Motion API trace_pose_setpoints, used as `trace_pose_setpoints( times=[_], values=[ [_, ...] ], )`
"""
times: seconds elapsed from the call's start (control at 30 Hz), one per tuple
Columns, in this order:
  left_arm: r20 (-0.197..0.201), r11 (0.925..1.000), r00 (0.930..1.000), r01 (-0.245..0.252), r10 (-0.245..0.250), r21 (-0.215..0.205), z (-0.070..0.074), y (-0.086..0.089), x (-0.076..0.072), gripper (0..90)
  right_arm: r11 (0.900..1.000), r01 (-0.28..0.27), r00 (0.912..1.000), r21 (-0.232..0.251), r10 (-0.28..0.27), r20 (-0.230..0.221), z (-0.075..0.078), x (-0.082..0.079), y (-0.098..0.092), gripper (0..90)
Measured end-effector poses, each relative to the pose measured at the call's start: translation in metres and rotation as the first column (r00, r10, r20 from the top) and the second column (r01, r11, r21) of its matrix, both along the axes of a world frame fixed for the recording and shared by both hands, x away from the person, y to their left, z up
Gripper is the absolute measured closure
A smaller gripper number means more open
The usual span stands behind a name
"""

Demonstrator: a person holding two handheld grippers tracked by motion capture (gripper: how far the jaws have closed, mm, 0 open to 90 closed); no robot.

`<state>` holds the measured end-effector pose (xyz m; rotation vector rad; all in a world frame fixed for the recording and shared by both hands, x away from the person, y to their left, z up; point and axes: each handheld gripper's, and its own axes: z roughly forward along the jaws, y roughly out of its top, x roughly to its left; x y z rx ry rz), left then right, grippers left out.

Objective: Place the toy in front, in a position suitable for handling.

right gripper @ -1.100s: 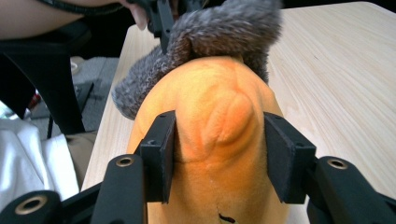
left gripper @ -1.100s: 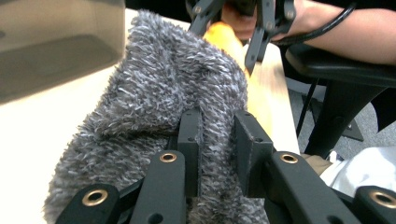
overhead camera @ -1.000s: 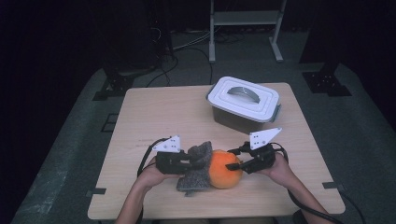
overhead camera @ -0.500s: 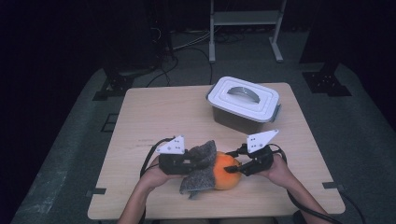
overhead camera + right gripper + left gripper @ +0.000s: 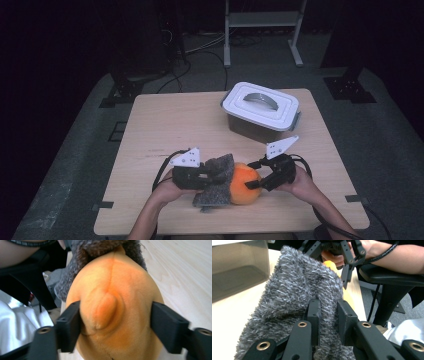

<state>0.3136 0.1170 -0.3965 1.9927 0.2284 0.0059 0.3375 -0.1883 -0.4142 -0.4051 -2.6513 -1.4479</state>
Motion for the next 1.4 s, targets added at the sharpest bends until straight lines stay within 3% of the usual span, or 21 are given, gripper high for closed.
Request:
trace_pose_setpoints(
  times=[0.07,0.13,0.17,0.27,0.33,0.43,0.47,0.57,0.63,0.7,0.87,0.97,1.17,1.27,1.4],
  values=[
    [0.01,1.0,0.9999,-0.002,0.002,-0.009,0.004,0.002,0.0,74.7,1.0,-0.019,0.9984,-0.003,0.019,0.053,0.003,-0.003,0.003,40.1],
    [0.017,0.9996,0.9998,-0.009,0.01,-0.028,0.009,0.004,0.0,74.7,0.998,-0.054,0.9891,-0.014,0.056,0.136,0.007,-0.009,0.008,44.2],
    [0.021,0.9991,0.9997,-0.01,0.01,-0.041,0.012,0.005,0.0,74.7,0.997,-0.07,0.9854,-0.014,0.071,0.155,0.008,-0.01,0.01,44.8],
    [0.033,0.998,0.9994,-0.01,0.012,-0.063,0.02,0.006,-0.001,74.2,0.993,-0.118,0.9612,-0.023,0.12,0.248,0.012,-0.019,0.019,45.9],
    [0.027,0.9992,0.9994,-0.019,0.02,-0.035,0.018,0.005,-0.001,74.2,0.991,-0.131,0.9487,-0.037,0.136,0.285,0.012,-0.022,0.023,45.8],
    [-0.021,0.9995,0.9995,-0.022,0.021,-0.023,0.005,0.004,0.002,74.7,0.99,-0.13,0.9505,-0.048,0.138,0.278,0.008,-0.018,0.022,43.4],
    [-0.037,0.9993,0.9992,-0.018,0.016,-0.033,0.002,0.004,0.003,74.9,0.992,-0.118,0.9547,-0.048,0.126,0.269,0.007,-0.015,0.021,41.4],
    [-0.069,0.9982,0.9969,0.035,-0.038,-0.049,0.0,0.003,0.002,74.8,0.998,-0.056,0.9792,-0.043,0.063,0.193,0.006,-0.008,0.014,34.8],
    [-0.084,0.9962,0.9939,0.068,-0.072,-0.054,0.0,0.0,0.0,74.8,0.999,-0.02,0.9865,-0.034,0.025,0.162,0.005,-0.006,0.007,35.2],
    [-0.084,0.9957,0.993,0.079,-0.082,-0.049,-0.001,-0.004,0.0,74.5,0.999,-0.017,0.9885,-0.03,0.022,0.15,0.004,-0.005,0.003,38.4],
    [-0.085,0.9963,0.9938,0.068,-0.072,-0.053,-0.001,0.0,0.002,74.6,0.996,-0.073,0.9753,-0.056,0.083,0.205,0.004,-0.013,0.006,48.1],
    [-0.091,0.9969,0.9943,0.049,-0.055,-0.061,-0.002,0.007,0.004,74.5,0.994,-0.096,0.972,-0.057,0.106,0.21,0.004,-0.013,0.005,49.2],
    [-0.146,0.9952,0.9885,0.029,-0.042,-0.093,-0.012,0.018,0.011,74.2,0.991,-0.121,0.967,-0.054,0.13,0.219,0.003,-0.017,0.007,49.1],
    [-0.121,0.9965,0.9914,0.043,-0.051,-0.071,-0.006,0.01,0.007,74.2,0.99,-0.128,0.9614,-0.066,0.14,0.237,0.005,-0.021,0.016,49.2],
    [-0.099,0.9937,0.9911,0.081,-0.088,-0.078,0.002,-0.003,0.001,74.2,0.986,-0.146,0.9491,-0.08,0.163,0.269,0.006,-0.03,0.028,49.3]
  ],
)
